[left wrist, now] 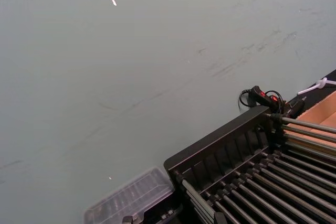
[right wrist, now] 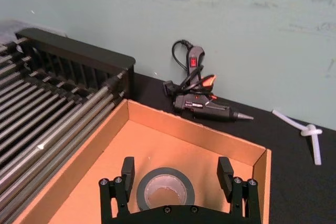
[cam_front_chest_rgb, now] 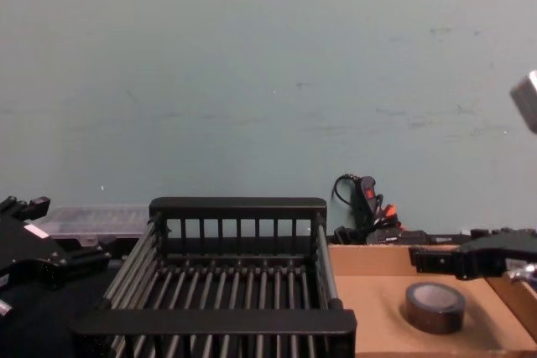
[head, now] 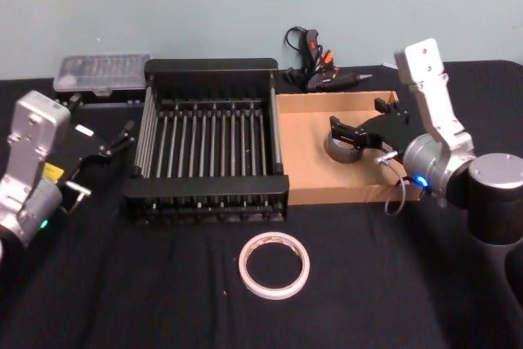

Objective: Pick up the white tape and place it into the black box , Pick up the silver tape and place it into the brown box.

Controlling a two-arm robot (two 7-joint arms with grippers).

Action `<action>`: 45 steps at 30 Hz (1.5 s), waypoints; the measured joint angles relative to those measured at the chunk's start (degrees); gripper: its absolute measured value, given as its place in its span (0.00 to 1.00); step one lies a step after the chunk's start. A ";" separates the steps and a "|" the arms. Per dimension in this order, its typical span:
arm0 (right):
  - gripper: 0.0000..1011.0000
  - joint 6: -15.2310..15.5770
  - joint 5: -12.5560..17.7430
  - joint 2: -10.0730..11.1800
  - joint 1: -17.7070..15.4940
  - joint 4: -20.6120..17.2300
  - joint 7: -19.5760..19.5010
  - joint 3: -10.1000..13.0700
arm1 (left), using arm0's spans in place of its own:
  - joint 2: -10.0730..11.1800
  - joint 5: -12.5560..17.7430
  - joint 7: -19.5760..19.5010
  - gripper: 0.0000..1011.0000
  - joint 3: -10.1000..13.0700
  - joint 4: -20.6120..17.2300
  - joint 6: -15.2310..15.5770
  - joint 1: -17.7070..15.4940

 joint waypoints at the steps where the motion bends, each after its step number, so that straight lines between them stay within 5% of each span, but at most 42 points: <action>1: 0.99 0.16 0.24 0.28 -0.58 -1.10 0.43 0.26 | 0.00 0.00 0.00 0.99 0.00 0.00 0.00 0.00; 18: 0.99 0.78 4.35 6.76 -10.86 -15.87 5.50 1.59 | 0.00 0.00 0.00 0.99 0.00 0.00 0.00 0.00; 25: 0.99 -2.74 6.05 10.07 -16.14 -20.01 7.81 1.19 | 0.00 0.00 0.00 0.99 0.00 0.00 0.00 0.00; 37: 0.99 -9.44 6.88 14.29 -21.81 -21.96 10.62 -1.36 | 0.00 0.00 0.00 0.99 0.00 0.00 0.00 0.00; 45: 0.99 -9.44 5.50 15.54 -22.79 -22.32 10.31 -4.19 | 0.00 0.00 0.00 0.99 0.00 0.00 0.00 0.00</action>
